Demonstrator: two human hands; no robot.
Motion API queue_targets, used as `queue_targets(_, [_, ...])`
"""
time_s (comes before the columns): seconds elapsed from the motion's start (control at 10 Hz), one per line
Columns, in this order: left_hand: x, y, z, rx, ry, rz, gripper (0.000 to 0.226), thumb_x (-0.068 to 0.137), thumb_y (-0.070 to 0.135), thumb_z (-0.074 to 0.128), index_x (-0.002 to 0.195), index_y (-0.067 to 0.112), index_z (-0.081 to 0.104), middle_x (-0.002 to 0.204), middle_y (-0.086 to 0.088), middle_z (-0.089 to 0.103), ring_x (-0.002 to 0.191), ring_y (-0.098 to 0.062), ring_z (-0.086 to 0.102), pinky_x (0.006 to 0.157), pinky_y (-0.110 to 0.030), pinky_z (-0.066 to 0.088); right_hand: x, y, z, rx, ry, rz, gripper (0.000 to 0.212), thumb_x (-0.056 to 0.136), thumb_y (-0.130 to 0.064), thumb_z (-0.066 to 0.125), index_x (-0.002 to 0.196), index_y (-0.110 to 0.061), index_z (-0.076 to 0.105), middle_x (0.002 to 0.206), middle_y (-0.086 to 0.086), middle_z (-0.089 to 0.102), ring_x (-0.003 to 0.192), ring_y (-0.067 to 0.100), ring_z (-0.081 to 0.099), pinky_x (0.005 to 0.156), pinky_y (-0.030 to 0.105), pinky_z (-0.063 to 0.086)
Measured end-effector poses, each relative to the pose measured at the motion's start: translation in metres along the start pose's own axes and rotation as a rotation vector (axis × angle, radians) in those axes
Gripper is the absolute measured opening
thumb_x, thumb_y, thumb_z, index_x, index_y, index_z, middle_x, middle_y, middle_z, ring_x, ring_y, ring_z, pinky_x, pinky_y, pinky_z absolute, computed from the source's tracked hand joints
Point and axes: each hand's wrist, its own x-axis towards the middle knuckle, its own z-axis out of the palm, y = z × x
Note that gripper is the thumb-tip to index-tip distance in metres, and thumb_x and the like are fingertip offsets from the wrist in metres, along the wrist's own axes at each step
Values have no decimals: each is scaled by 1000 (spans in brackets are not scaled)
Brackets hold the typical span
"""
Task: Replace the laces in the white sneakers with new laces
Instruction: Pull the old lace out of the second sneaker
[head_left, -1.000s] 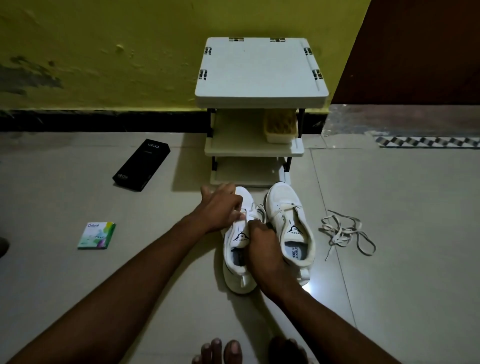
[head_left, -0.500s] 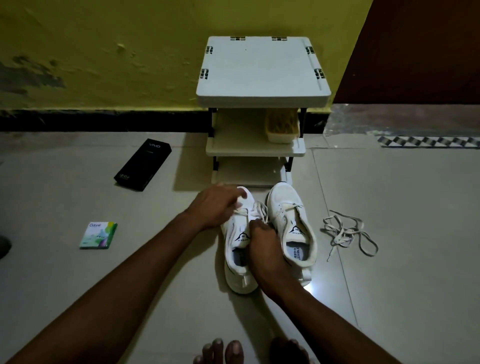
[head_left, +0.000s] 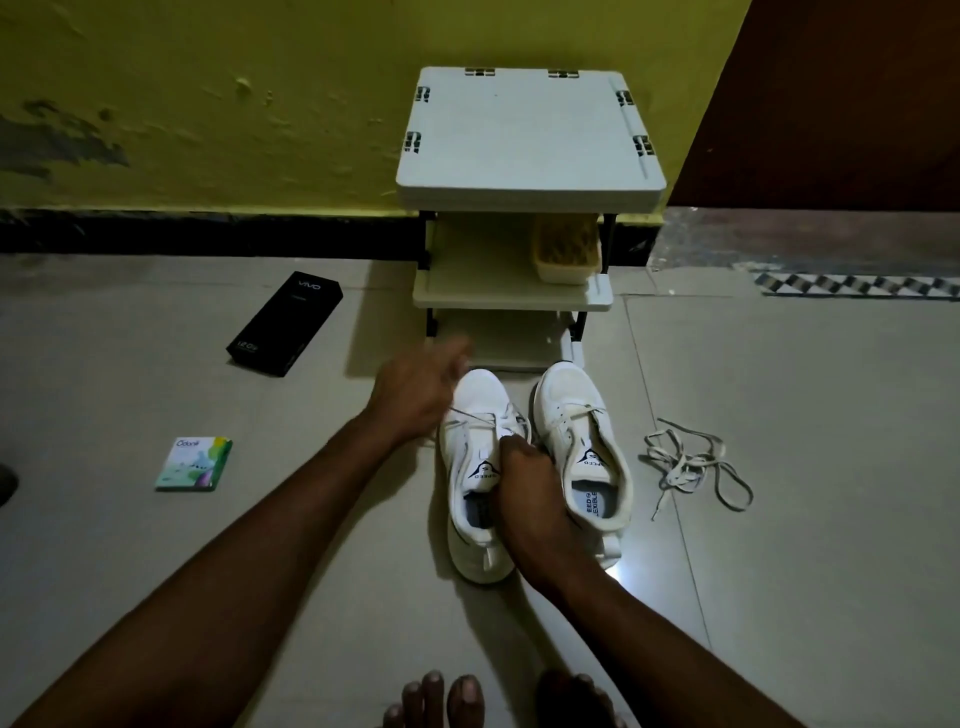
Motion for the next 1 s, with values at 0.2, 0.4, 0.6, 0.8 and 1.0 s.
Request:
queue_targets(0.2, [-1,-3,10,108,-127,81,15,90,41,67,85,30,76,86,13,67,104,-25,62,100,-44,45,0,-6,-1,-38,30,19,22,98,-5,40,112,-4,57,109,18,61,100,37,61,86,47,53])
queue_targets(0.4, [10,-29,-19,-392,532,-381,15,87,26,68,84,16,79,88,-3,72,90,-24,68,81,-36,54,-5,-6,-6,-58,41,-16,19,98,-3,41,109,-2,56,109,20,59,101,39,58,88,48,51])
queue_targets(0.6, [-19,-39,3,-28,-221,-386,8,83,35,76,83,28,74,91,8,71,90,-18,68,87,-41,54,4,-6,-7,-120,-7,-33,23,76,-11,63,95,-17,52,96,5,66,86,23,66,78,39,57])
queue_targets(0.8, [-31,-27,35,-21,-127,-115,34,87,17,71,117,32,65,117,9,62,111,-17,56,92,-41,43,21,-8,-9,-115,3,-61,18,75,-1,55,92,-8,55,93,15,66,84,33,63,69,33,45])
queue_targets(1.0, [-28,-30,41,125,-78,87,6,93,19,60,96,15,64,101,-5,59,96,-28,55,70,-34,33,22,-8,-6,-229,-12,-101,19,82,-5,56,100,-7,57,99,15,67,88,34,66,74,37,46])
